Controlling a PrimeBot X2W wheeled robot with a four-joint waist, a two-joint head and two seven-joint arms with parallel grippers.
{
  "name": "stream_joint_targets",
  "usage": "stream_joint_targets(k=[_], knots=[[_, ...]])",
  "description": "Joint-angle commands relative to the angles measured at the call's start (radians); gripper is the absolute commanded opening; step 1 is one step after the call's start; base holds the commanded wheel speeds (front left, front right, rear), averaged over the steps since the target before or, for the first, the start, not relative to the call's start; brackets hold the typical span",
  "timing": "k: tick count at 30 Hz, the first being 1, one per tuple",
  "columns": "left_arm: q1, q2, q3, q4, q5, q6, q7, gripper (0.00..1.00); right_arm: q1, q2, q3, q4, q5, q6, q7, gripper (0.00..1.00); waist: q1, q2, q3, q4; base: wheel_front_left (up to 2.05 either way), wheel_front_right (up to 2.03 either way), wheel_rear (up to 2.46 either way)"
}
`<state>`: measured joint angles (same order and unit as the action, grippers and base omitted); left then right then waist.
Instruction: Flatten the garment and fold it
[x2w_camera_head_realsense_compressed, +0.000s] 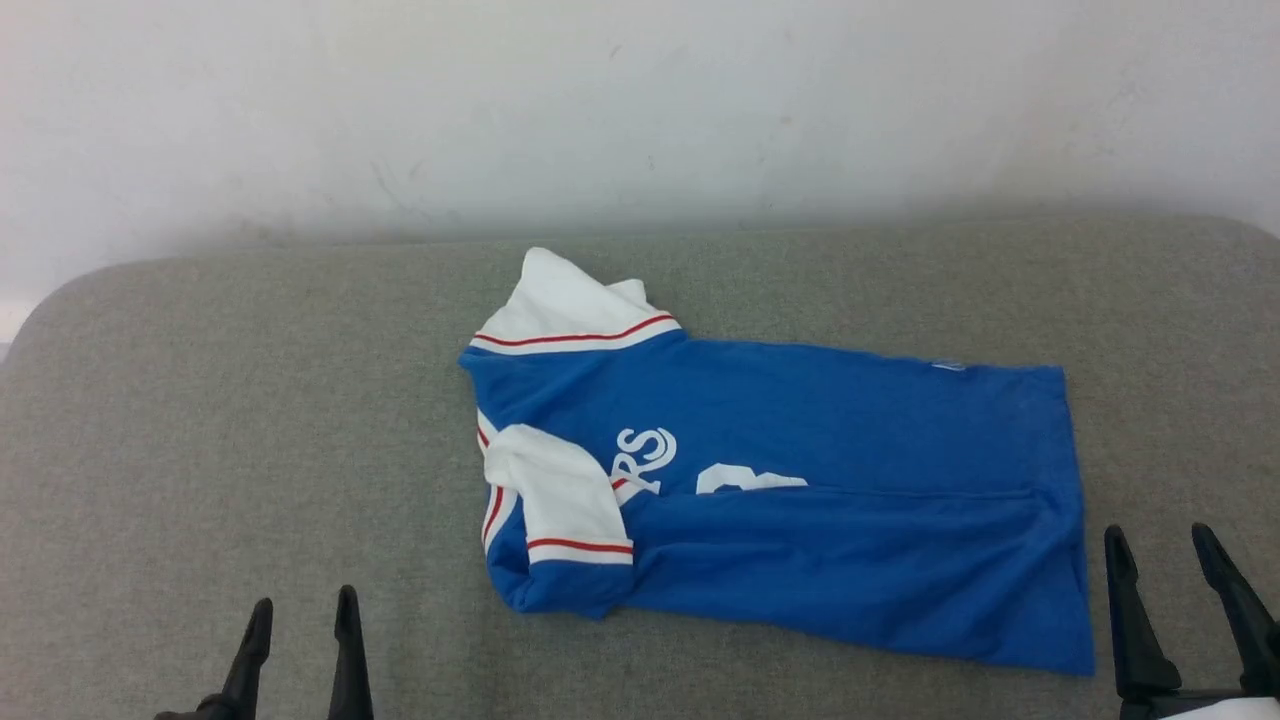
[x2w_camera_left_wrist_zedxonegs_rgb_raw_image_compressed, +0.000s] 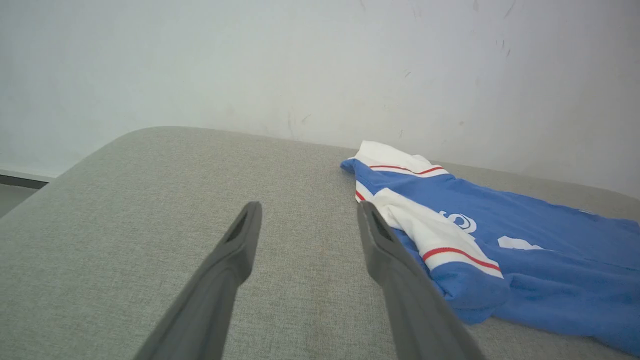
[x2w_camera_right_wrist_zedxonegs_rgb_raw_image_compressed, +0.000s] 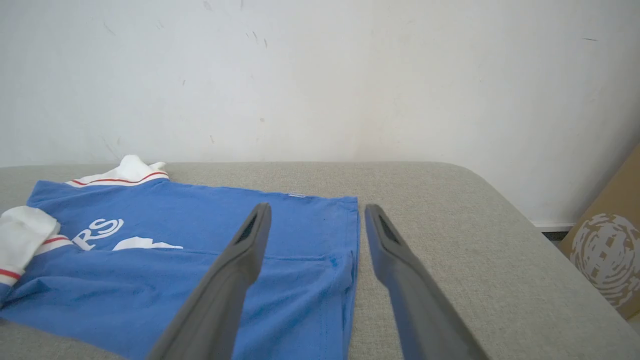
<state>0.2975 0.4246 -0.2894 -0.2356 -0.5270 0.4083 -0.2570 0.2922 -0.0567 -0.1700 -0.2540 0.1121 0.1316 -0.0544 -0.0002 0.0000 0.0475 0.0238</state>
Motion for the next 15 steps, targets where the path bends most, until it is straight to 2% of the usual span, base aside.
stream_joint_targets(k=[1, 4, 8, 12, 15], knots=[[0.003, -0.002, 0.014, 0.008, 0.016, -0.017, -0.005, 1.00, 0.004, 0.005, -0.002, 0.000, -0.010, -0.001, -0.003, 1.00, 0.0002, 0.0000, -0.007, -0.001, 0.00, 0.00, 0.00], [-0.012, 0.017, 0.003, 0.018, 0.022, -0.047, 0.006, 1.00, 0.001, 0.006, -0.004, -0.005, -0.016, -0.001, 0.006, 1.00, 0.0002, 0.0000, -0.010, -0.003, 0.00, 0.00, 0.00], [-0.083, 0.063, -0.033, -0.003, 0.040, -0.086, 0.088, 1.00, -0.002, 0.006, -0.007, -0.011, -0.017, -0.001, 0.018, 1.00, 0.0002, 0.0000, -0.003, -0.001, 0.00, 0.00, 0.00], [-0.200, 0.109, -0.105, -0.030, 0.060, -0.141, 0.257, 1.00, -0.009, 0.006, 0.002, -0.011, -0.011, -0.001, 0.027, 1.00, 0.0002, 0.0000, 0.023, 0.003, 0.00, 0.00, 0.00], [-0.284, 0.115, -0.165, -0.050, 0.057, -0.178, 0.394, 1.00, -0.019, 0.006, 0.013, -0.008, -0.009, -0.001, 0.030, 1.00, 0.0002, 0.0000, 0.051, 0.002, 0.00, 0.00, 0.00]])
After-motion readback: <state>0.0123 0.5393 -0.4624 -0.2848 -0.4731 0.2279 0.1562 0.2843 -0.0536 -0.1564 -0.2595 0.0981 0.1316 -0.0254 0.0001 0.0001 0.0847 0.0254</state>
